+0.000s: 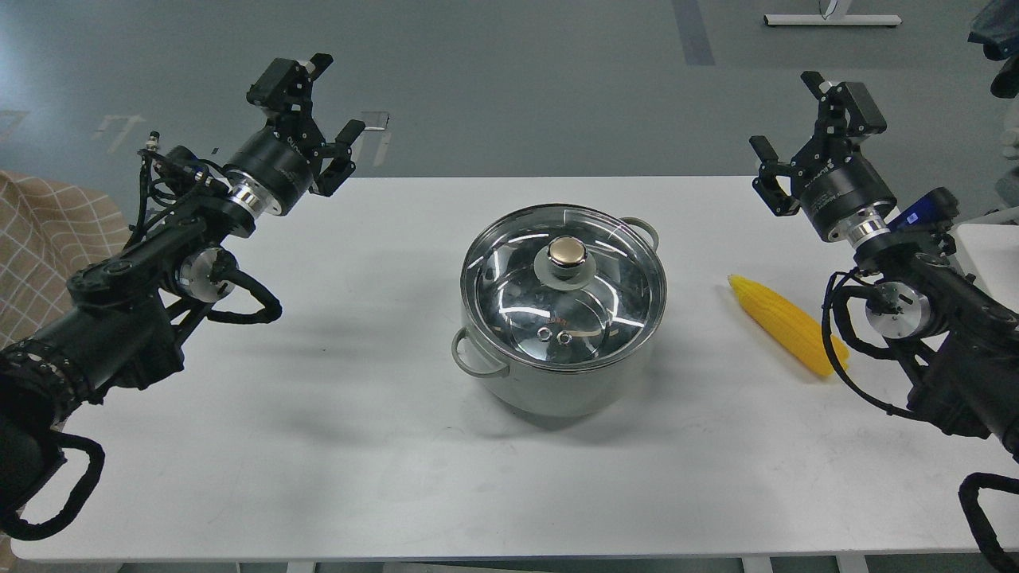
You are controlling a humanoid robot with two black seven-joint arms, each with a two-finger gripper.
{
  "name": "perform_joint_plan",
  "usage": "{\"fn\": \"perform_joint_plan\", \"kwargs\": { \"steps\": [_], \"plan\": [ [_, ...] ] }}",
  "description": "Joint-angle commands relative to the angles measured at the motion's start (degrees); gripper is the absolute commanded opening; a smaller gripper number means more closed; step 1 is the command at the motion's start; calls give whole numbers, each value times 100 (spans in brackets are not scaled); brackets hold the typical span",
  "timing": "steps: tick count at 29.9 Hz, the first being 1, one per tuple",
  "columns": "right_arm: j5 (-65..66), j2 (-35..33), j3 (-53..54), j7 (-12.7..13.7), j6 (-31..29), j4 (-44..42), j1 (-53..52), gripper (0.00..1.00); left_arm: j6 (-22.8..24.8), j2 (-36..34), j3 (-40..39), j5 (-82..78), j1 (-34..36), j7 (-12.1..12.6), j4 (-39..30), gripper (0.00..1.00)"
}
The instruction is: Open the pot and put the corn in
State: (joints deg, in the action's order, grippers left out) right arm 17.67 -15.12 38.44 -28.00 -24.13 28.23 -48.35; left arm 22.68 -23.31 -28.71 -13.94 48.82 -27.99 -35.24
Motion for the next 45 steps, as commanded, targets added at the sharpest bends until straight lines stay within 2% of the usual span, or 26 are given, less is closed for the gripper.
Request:
{"fn": "perform_joint_plan", "kwargs": {
  "steps": [1, 32, 36, 45],
  "plan": [
    [-1, 9, 5, 0, 13, -11, -8, 100, 60, -42, -55, 67, 5, -1, -53, 98],
    [8, 202, -355, 0, -57, -406, -130, 100, 228, -86, -126, 85, 40, -1, -53, 98],
    [17, 202, -355, 0, -48, -406, -166, 100, 228, -244, -433, 67, 14, -1, -237, 98],
    [17, 176, -355, 0, -57, -406, -209, 100, 219, -464, -460, 59, 5, -1, -528, 98]
  ]
}}
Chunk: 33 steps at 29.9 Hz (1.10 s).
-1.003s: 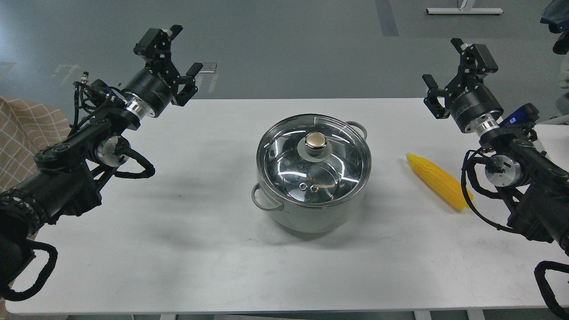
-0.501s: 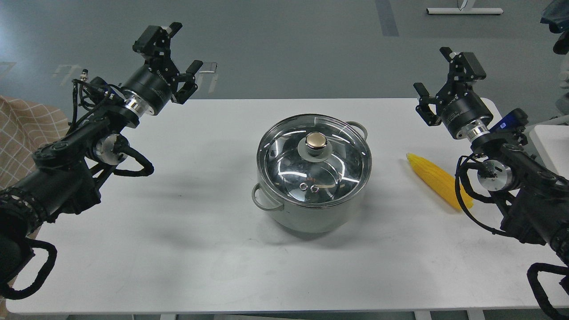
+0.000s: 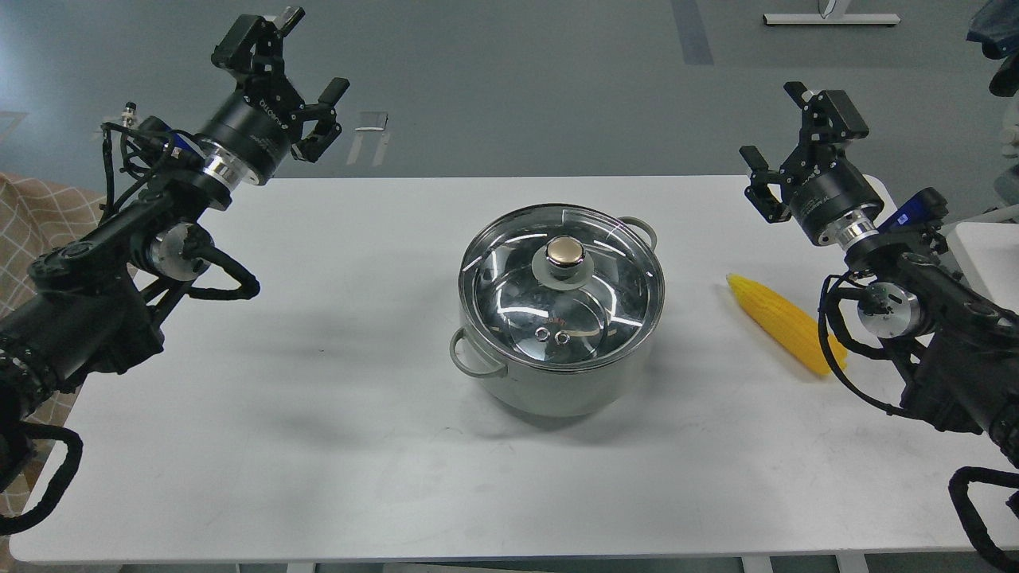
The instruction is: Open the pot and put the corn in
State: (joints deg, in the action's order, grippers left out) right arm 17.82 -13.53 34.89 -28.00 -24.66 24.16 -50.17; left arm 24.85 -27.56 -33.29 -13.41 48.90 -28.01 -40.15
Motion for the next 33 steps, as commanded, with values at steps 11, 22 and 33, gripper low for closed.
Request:
{"fn": "perform_joint_plan", "kwargs": {
  "steps": [11, 22, 33],
  "plan": [
    [2, 25, -9, 0, 6, -43, -160, 100, -33, -13, 15, -48, 31, 1, -37, 98],
    [2, 25, -44, 0, -3, -52, -160, 100, -7, 5, 16, -48, 40, 1, -37, 98],
    [2, -133, -53, 0, 6, -34, -142, 100, -296, -662, 7, -2608, 1049, 1, -1237, 98]
  ]
}}
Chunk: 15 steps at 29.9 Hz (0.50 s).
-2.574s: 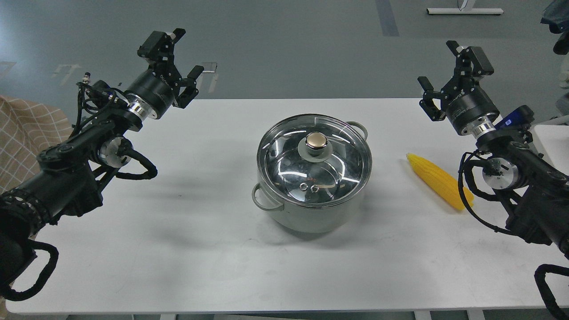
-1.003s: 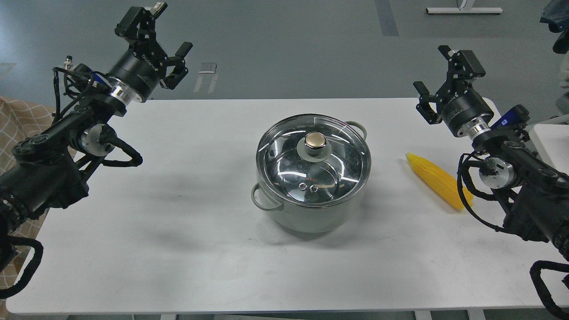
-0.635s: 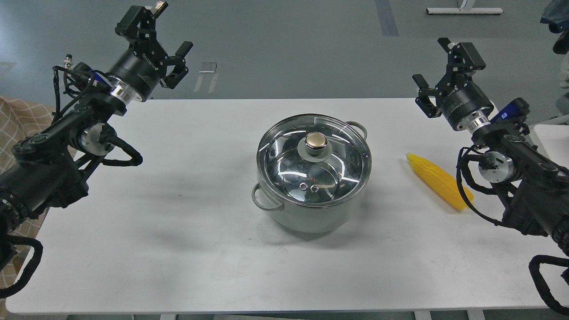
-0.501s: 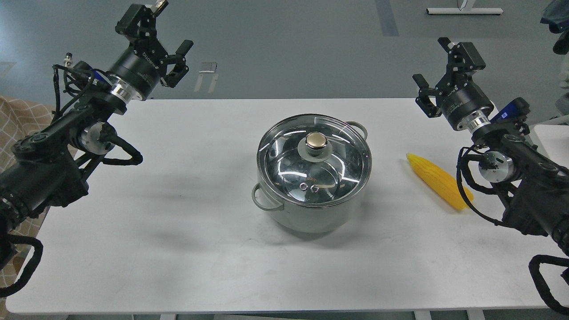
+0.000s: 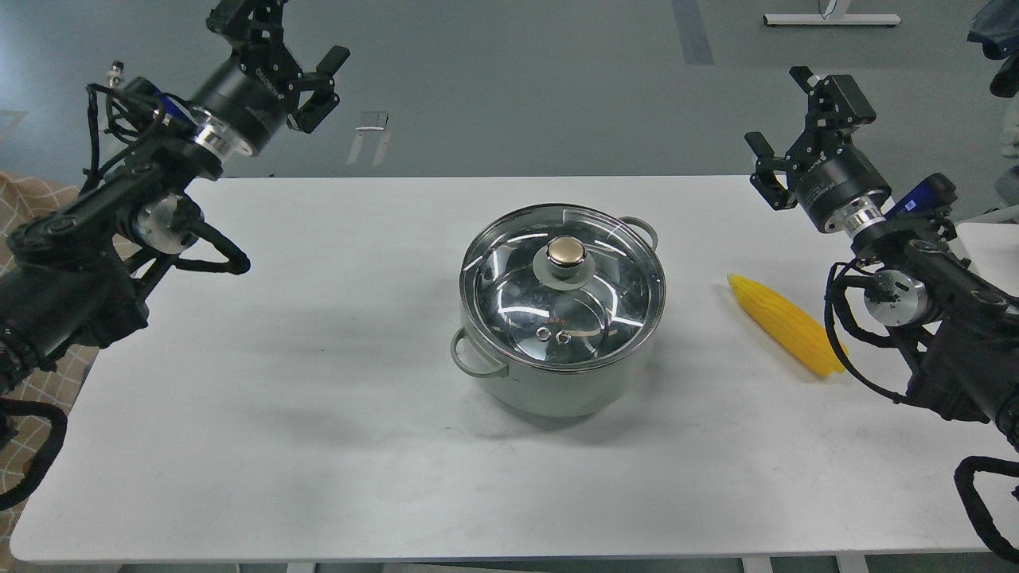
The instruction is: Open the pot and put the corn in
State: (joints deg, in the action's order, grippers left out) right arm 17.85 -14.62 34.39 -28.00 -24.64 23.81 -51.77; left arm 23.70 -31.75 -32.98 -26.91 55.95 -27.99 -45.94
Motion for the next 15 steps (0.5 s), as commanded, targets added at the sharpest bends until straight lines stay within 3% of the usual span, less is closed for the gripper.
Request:
{"fn": "perform_joint_plan", "kwargs": {
  "steps": [1, 9, 15],
  "plan": [
    [-1, -23, -2, 0, 3, 1, 36, 100, -346, -357, -24, -1881, 503, -1, -1036, 98],
    [8, -120, -2, 0, 21, 36, 80, 100, -1278, -350, 28, -5458, 733, -1, -2822, 98],
    [8, -331, -2, 0, 21, 98, 89, 100, -1999, 273, 309, -8370, 426, -1, -2859, 98]
  ]
}}
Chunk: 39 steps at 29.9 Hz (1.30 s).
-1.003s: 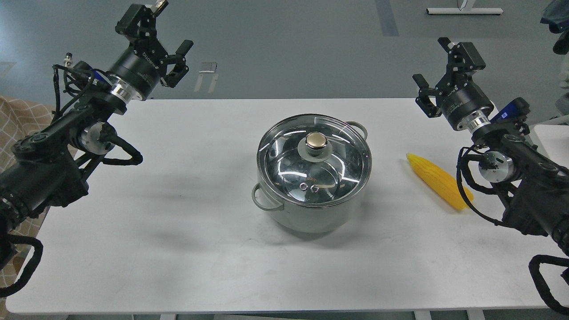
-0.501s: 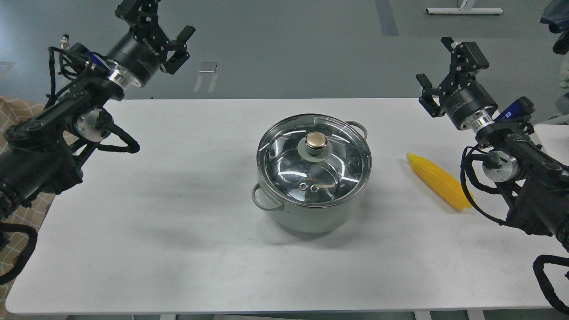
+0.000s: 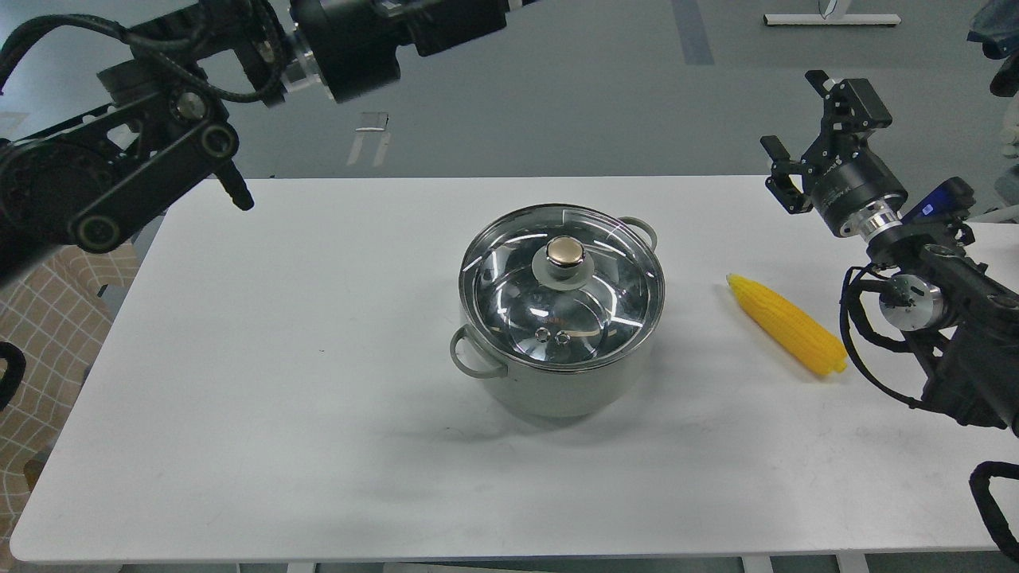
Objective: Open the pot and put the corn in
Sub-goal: 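Reach the left gripper over the pot to the glass lid's brass knob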
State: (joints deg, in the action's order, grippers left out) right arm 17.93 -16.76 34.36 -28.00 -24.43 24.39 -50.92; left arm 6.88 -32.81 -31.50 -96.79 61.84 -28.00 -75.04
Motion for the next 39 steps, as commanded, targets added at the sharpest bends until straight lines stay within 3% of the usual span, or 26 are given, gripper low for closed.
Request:
{"fn": "perform_joint_plan", "kwargs": {
  "steps": [1, 6, 14, 30, 36, 39],
  "plan": [
    [0, -152, 1, 0, 0, 49, 12, 100, -380, 493, 240, -1717, -251, 0, 60, 98],
    [0, -196, 1, 0, 0, 49, 55, 100, -539, 845, 600, -2763, -523, 0, 445, 98],
    [17, -196, -8, 0, 0, 57, 108, 100, -609, 1276, 645, -2821, -928, 0, 991, 98],
    [26, -196, -8, 0, 9, 136, 196, 100, -609, 1558, 601, -2821, -1280, 0, 1237, 94],
    [44, -196, -8, 0, 9, 163, 231, 100, -618, 1602, 628, -2821, -1341, 0, 1316, 88],
    [44, -196, -8, 0, 9, 163, 240, 100, -609, 1602, 601, -2821, -1386, 0, 1360, 75]
  ]
}}
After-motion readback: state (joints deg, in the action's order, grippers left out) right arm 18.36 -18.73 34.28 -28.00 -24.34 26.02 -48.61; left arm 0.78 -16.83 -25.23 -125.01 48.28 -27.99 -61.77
